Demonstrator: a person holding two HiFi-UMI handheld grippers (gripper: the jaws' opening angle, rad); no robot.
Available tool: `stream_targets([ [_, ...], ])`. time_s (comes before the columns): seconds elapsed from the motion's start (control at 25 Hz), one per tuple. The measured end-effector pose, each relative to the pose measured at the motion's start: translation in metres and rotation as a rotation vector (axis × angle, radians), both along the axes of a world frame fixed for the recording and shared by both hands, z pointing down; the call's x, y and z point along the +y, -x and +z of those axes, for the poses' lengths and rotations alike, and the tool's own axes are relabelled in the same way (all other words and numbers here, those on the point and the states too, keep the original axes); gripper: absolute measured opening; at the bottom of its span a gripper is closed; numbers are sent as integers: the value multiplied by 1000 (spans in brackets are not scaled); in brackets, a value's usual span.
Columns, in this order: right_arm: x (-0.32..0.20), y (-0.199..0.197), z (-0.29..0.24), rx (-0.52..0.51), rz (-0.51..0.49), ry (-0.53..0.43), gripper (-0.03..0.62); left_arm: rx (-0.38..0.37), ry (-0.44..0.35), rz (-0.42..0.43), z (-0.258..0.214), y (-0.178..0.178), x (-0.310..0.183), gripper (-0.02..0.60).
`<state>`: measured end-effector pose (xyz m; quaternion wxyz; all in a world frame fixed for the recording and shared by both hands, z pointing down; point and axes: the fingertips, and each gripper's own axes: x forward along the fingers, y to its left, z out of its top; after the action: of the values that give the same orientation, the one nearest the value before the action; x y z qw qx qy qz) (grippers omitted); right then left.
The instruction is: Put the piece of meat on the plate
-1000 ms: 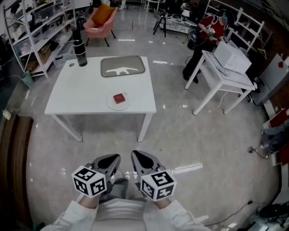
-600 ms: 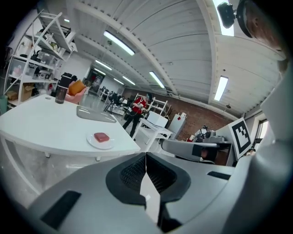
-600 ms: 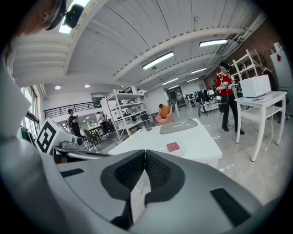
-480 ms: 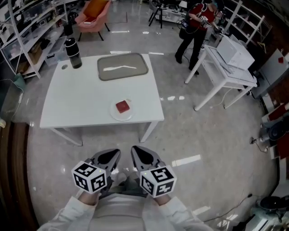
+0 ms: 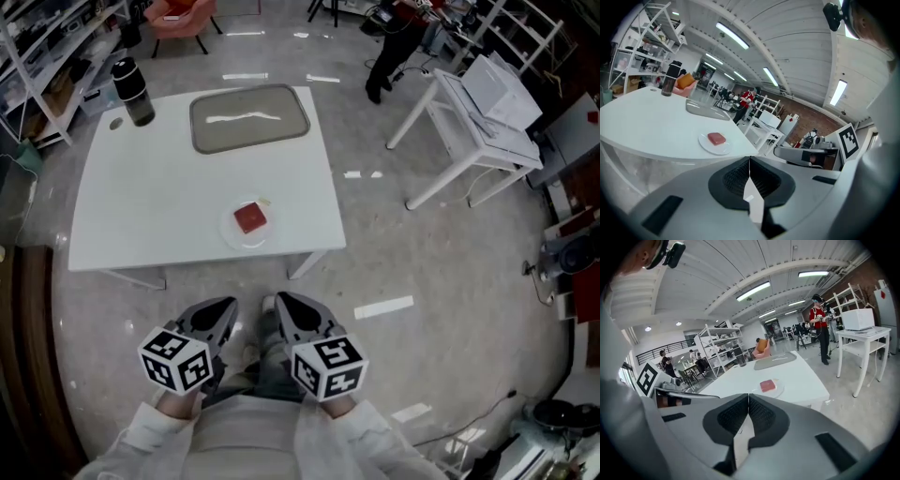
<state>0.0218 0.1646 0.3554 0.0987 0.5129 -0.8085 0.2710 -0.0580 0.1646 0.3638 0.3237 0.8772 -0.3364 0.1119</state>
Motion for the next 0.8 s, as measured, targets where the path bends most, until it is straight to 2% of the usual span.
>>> stream_targets([
  [0.28,-68,-16,5,6,-18,31,15,-6,38,-28,9,-6,-57,9],
  [0.8,-152,-45,42,20,-139,123,15,-21,115,-133,37,-30,-142,9],
])
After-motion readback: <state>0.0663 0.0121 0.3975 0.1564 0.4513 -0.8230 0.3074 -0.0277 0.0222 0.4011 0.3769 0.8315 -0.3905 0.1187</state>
